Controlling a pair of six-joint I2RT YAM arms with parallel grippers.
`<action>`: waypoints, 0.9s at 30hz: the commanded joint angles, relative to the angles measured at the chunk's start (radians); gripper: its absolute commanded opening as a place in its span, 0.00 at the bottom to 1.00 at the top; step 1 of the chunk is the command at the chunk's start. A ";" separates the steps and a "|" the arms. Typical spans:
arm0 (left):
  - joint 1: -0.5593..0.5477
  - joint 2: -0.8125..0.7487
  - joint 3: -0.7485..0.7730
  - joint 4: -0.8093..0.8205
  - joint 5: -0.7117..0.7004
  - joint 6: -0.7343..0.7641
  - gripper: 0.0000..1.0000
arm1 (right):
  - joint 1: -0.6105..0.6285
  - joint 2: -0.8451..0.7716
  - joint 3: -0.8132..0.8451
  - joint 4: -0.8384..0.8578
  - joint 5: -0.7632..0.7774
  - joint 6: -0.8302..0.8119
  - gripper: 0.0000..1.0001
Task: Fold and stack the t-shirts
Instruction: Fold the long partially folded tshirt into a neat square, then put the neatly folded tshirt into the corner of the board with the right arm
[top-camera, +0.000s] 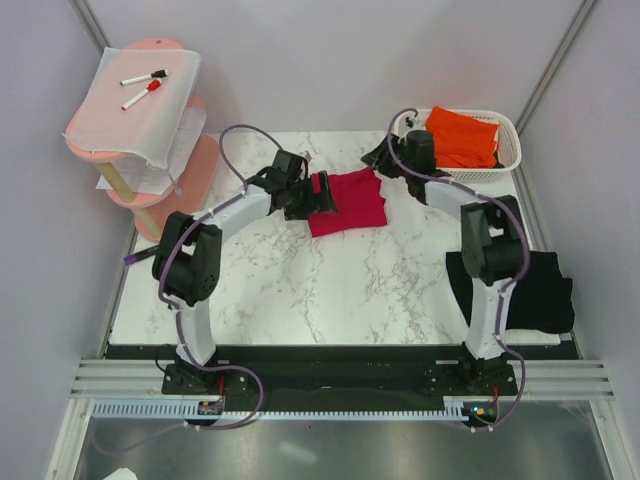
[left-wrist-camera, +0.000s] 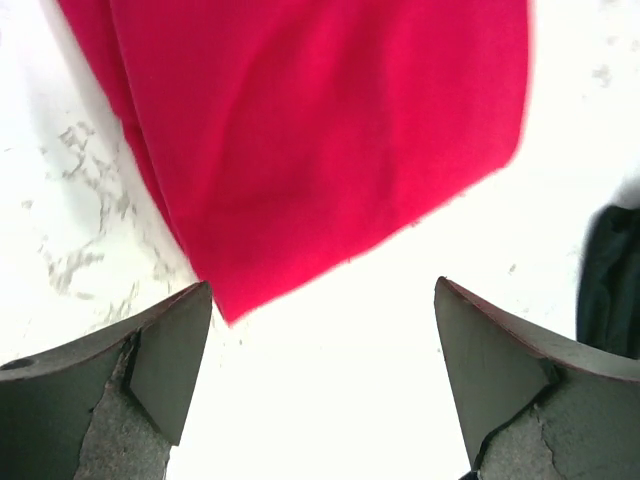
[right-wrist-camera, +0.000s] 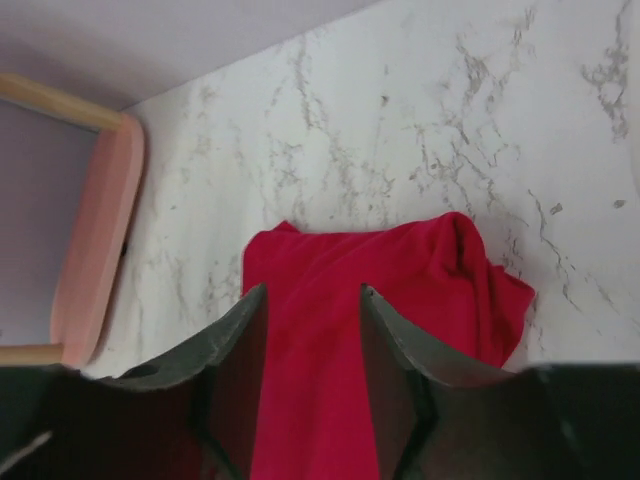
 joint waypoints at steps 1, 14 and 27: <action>-0.010 -0.165 -0.064 -0.016 -0.066 0.060 0.99 | -0.005 -0.289 -0.171 -0.068 0.023 -0.083 0.69; -0.018 -0.311 -0.302 -0.042 -0.170 0.080 0.99 | -0.010 -0.423 -0.595 -0.108 -0.025 -0.001 0.98; -0.018 -0.326 -0.307 -0.080 -0.232 0.105 0.99 | 0.006 -0.145 -0.589 0.106 -0.095 0.131 0.98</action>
